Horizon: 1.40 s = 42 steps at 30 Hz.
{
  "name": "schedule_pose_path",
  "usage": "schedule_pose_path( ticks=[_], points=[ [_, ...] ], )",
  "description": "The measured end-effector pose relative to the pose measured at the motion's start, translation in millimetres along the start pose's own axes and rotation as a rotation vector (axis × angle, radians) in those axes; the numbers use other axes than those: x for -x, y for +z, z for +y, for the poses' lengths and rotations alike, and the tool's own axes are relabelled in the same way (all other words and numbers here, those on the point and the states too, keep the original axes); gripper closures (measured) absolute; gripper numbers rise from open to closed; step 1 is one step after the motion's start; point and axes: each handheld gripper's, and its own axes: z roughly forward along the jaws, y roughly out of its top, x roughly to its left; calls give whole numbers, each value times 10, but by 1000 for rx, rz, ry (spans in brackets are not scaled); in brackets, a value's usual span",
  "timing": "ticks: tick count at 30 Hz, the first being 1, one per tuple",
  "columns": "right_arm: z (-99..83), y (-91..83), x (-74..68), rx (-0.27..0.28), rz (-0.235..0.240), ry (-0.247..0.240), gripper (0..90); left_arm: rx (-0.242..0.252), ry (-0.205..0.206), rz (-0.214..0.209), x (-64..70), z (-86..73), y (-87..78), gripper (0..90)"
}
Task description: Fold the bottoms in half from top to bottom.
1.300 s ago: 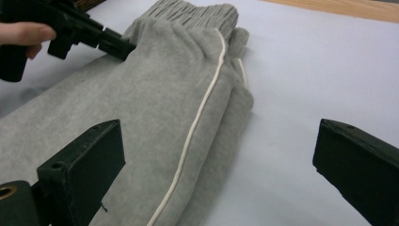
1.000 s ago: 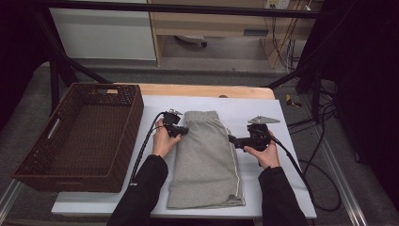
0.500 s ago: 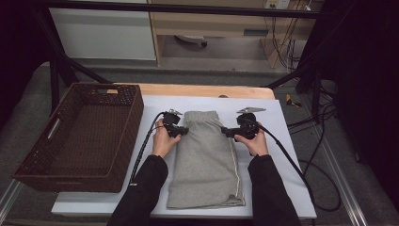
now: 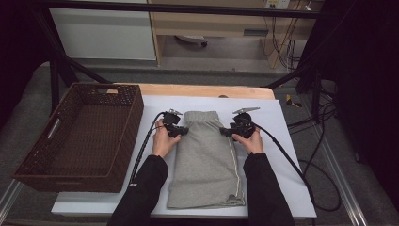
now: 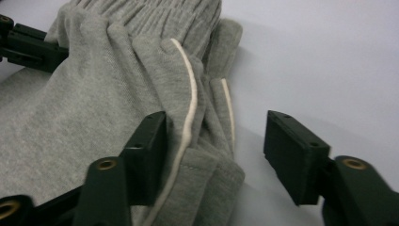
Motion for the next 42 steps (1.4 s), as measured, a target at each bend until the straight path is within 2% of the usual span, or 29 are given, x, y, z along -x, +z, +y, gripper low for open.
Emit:
schedule_pose_path(
  ticks=[3,7,14,23,32,42],
  points=[
    [-5,24,14,-22,17,0,511,1,3,1,2,-1,0,838],
    [-22,63,8,-46,25,-10,547,1,4,3,5,-3,-1,837],
    [-45,80,-43,-48,25,-29,604,5,2,1,1,-7,-1,837],
    [-32,82,-67,-72,58,9,747,5,4,-1,-1,-3,-2,838],
    [4,64,-72,-82,56,20,783,-6,-22,-9,0,35,-33,872],
    [58,-89,-88,-35,61,14,787,32,7,-19,48,146,-216,877]
  ],
)
